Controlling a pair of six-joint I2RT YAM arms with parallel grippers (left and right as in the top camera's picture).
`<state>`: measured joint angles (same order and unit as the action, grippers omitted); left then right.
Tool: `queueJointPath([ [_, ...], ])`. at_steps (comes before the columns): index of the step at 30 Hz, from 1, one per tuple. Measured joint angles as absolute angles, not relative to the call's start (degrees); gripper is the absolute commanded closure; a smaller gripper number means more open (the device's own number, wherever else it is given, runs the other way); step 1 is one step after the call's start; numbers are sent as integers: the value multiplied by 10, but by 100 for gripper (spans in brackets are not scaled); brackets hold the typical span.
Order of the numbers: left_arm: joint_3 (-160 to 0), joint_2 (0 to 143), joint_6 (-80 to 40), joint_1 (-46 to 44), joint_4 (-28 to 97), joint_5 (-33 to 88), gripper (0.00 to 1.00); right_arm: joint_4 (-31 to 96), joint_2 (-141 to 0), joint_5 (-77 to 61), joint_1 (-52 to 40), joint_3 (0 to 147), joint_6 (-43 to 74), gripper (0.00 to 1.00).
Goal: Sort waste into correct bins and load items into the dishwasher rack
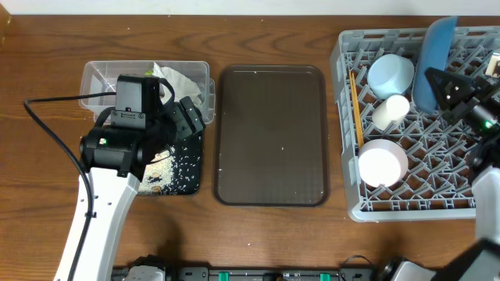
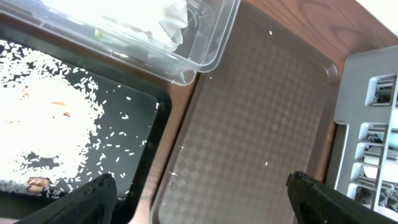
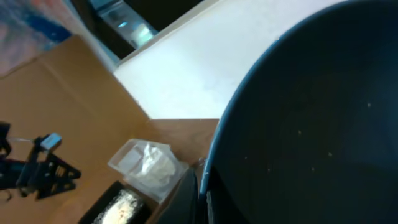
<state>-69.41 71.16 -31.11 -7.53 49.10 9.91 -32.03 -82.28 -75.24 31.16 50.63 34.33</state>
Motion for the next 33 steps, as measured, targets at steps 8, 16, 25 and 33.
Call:
queueJointPath([
  [8, -694, 712, -311, -75, 491, 99, 10, -393, -909, -787, 353, 506, 422, 99],
  [16, -694, 712, -311, -75, 491, 99, 10, -400, -930, -806, 384, 506, 441, 99],
  [25, -694, 712, -311, -75, 491, 99, 10, -401, -930, -807, 429, 506, 494, 99],
  [33, -694, 712, -311, -75, 491, 99, 10, -406, -929, -815, 468, 509, 567, 98],
])
